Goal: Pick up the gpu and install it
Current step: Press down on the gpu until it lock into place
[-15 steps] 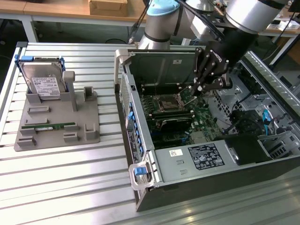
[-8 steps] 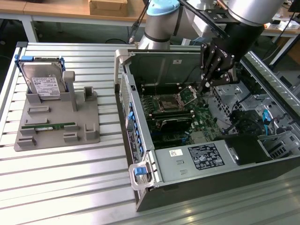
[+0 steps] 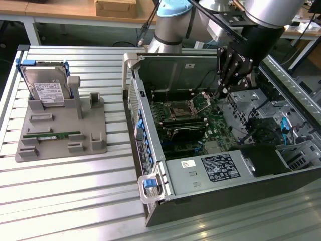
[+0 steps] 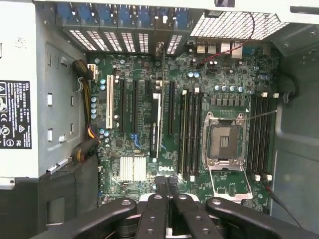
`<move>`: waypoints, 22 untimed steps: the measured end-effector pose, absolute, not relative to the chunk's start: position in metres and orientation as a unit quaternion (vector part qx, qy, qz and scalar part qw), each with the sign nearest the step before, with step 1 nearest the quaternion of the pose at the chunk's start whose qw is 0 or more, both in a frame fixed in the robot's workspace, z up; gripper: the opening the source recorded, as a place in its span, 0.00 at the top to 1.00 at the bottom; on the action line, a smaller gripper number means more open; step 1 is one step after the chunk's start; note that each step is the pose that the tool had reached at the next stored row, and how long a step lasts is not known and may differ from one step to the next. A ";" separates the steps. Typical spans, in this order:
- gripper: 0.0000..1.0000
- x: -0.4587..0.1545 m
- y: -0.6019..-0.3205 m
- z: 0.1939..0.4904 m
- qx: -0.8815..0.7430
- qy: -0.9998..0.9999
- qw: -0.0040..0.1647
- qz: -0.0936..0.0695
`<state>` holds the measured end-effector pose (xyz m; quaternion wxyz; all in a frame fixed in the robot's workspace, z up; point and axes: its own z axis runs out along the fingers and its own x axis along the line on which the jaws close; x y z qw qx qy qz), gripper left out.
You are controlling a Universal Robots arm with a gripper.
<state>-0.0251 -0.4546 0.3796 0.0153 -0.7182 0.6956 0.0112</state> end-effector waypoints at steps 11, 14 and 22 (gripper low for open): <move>0.89 -0.025 -0.455 0.379 -0.572 0.820 0.017 0.008; 0.89 -0.025 -0.455 0.378 -0.537 0.843 0.017 0.007; 0.89 -0.025 -0.455 0.377 -0.431 0.902 0.017 0.004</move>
